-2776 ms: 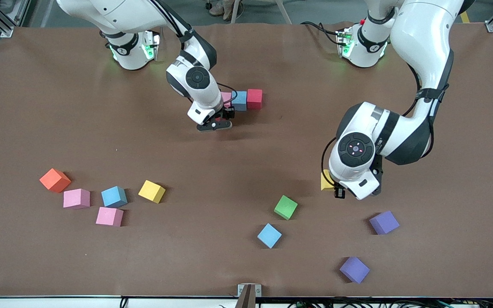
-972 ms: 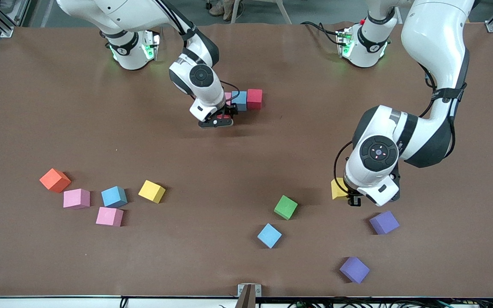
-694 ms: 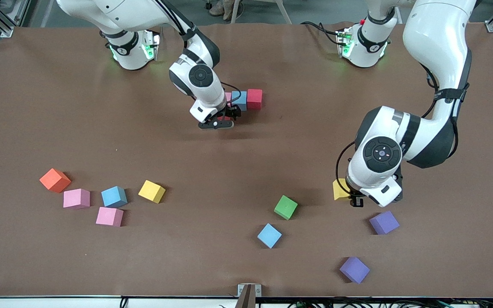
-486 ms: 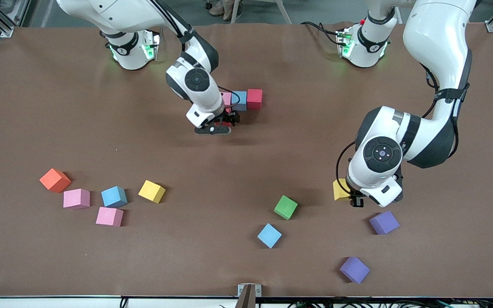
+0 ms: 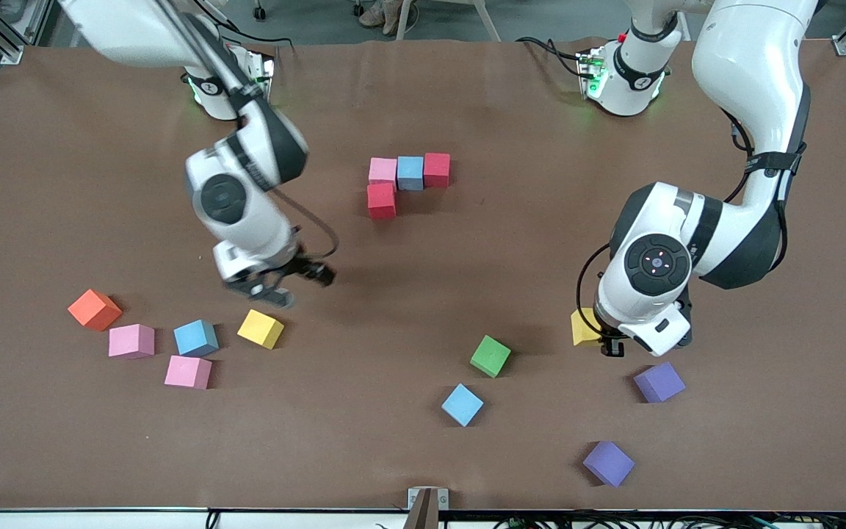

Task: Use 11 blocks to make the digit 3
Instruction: 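Open the right gripper and withdraw it from the red cube, then reach and grasp a second yellow cube with the right gripper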

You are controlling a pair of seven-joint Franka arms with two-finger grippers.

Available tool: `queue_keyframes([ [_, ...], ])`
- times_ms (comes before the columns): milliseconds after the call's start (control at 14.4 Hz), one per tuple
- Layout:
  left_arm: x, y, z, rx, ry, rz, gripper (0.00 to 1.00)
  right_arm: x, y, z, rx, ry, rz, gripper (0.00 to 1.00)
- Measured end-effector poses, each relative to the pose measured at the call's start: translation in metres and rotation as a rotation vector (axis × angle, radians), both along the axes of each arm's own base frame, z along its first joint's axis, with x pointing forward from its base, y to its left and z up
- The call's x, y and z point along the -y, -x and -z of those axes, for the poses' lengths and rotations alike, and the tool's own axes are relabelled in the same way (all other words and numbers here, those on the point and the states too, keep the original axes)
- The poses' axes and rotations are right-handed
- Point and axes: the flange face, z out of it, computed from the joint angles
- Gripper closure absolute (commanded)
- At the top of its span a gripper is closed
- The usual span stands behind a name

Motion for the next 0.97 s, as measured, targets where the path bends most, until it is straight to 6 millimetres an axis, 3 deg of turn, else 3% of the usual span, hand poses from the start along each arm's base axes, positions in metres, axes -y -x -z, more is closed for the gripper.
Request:
queue_keyframes([
  [139, 0.000, 0.000, 0.000, 0.002, 0.001, 0.000, 0.78, 0.043, -0.026, 0.001, 0.014, 0.001, 0.034, 0.00],
  [278, 0.000, 0.000, 0.000, 0.002, 0.001, 0.000, 0.78, 0.067, -0.040, 0.013, 0.013, -0.006, 0.059, 0.00],
  [694, 0.000, 0.000, 0.000, 0.003, 0.002, 0.000, 0.78, 0.079, -0.063, 0.061, -0.017, -0.018, 0.047, 0.00],
  [972, 0.000, 0.000, 0.000, 0.003, 0.002, 0.001, 0.78, 0.092, -0.066, 0.087, -0.046, -0.006, 0.002, 0.00],
])
